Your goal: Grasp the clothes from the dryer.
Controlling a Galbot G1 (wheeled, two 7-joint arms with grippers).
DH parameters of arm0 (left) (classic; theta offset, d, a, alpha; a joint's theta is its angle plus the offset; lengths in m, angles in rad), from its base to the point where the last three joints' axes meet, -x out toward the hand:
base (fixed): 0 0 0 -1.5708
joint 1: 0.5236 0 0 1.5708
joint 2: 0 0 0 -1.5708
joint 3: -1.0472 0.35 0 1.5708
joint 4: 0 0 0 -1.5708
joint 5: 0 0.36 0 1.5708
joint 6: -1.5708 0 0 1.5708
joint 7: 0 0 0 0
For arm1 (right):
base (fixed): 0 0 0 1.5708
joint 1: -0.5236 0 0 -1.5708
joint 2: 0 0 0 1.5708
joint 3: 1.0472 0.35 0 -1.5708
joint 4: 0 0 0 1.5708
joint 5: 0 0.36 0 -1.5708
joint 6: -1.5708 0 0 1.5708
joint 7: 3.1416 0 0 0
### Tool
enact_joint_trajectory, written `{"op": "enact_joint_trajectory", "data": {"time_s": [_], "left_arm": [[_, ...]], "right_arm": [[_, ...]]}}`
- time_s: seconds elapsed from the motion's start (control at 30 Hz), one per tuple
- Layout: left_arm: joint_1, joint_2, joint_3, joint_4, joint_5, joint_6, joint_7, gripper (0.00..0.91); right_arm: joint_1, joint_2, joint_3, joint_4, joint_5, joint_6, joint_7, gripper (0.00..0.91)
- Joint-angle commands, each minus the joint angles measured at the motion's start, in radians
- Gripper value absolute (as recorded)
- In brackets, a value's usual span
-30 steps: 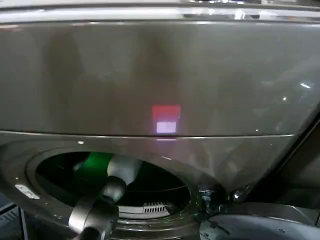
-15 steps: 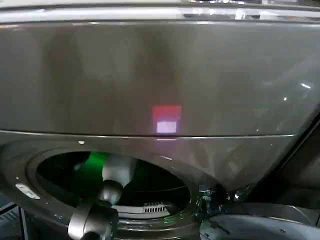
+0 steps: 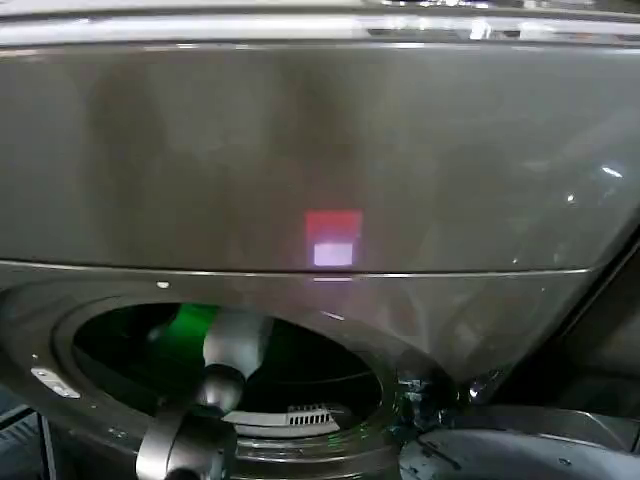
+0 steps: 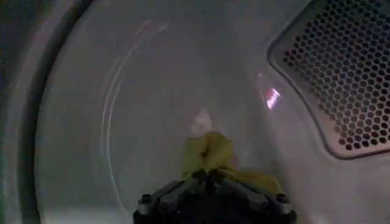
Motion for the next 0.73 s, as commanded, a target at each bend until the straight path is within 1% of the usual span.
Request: {"op": "enact_joint_trajectory", "data": {"time_s": [0.03,0.73], "left_arm": [[0.001,-0.049,0.007,-0.010,0.003,0.001,-0.006,0.000],[-0.005,-0.049,0.002,-0.012,0.012,0.003,-0.010,0.000]], "right_arm": [[0.000,0.001,0.003,0.000,0.001,0.003,0.001,0.907],[-0.001,0.000,0.018,0.010,0.000,-0.008,-0.004,0.907]]}}
